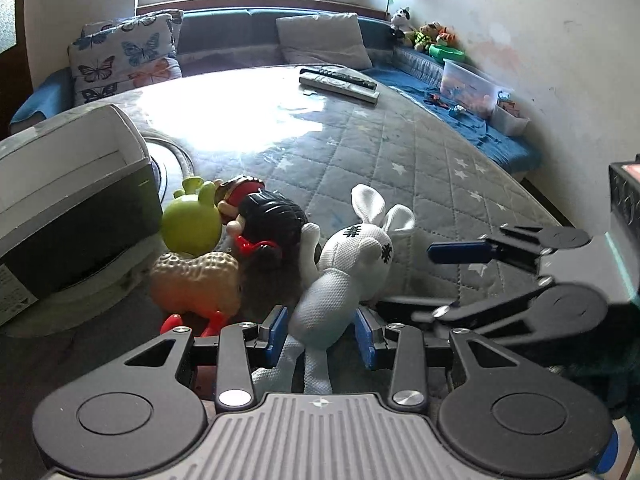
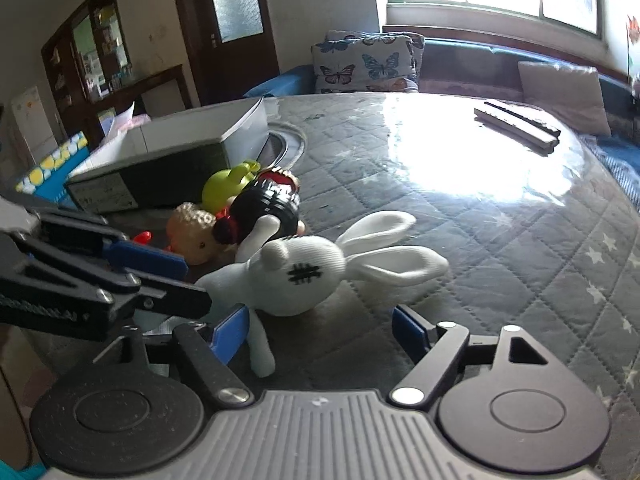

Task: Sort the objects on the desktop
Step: 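Close the left tool on the white bunny plush's body, then lift the bunny with the left tool and carry it over the white box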

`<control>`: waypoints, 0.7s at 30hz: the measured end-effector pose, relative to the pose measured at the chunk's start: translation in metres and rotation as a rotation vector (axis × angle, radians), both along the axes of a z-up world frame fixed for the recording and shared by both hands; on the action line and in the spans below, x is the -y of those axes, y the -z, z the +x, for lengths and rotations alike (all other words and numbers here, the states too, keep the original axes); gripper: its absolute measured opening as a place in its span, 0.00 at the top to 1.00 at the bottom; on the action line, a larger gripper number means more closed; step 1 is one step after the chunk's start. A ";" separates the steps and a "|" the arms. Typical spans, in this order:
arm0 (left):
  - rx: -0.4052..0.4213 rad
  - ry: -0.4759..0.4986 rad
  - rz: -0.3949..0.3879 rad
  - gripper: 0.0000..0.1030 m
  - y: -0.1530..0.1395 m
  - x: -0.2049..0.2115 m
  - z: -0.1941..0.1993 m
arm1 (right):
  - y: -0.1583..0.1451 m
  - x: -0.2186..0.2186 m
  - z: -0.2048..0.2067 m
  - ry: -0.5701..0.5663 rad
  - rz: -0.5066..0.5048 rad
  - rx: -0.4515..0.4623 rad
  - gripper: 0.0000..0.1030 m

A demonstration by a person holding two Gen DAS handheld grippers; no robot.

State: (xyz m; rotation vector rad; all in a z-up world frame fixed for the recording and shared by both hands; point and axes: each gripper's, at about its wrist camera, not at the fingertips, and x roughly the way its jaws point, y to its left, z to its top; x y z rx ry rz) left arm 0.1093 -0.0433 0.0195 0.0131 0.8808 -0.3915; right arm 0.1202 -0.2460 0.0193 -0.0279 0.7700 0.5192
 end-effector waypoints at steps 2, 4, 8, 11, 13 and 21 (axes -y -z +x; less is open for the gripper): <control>-0.002 0.003 -0.001 0.62 0.002 0.000 0.001 | -0.004 0.006 0.002 0.007 0.026 0.000 0.27; -0.003 0.008 0.005 0.62 0.004 0.001 0.003 | -0.008 0.008 0.005 0.010 0.051 0.009 0.28; -0.007 0.015 0.024 0.62 0.009 0.004 0.006 | -0.011 0.004 0.015 -0.006 0.087 0.002 0.36; -0.009 0.026 0.023 0.62 0.012 0.005 0.007 | -0.008 -0.005 0.020 -0.028 0.089 -0.010 0.39; -0.008 0.030 0.020 0.62 0.014 0.005 0.007 | -0.005 -0.010 0.024 -0.036 0.085 -0.017 0.44; 0.030 0.062 0.015 0.71 0.017 0.007 0.004 | -0.005 -0.010 0.026 -0.035 0.101 -0.028 0.54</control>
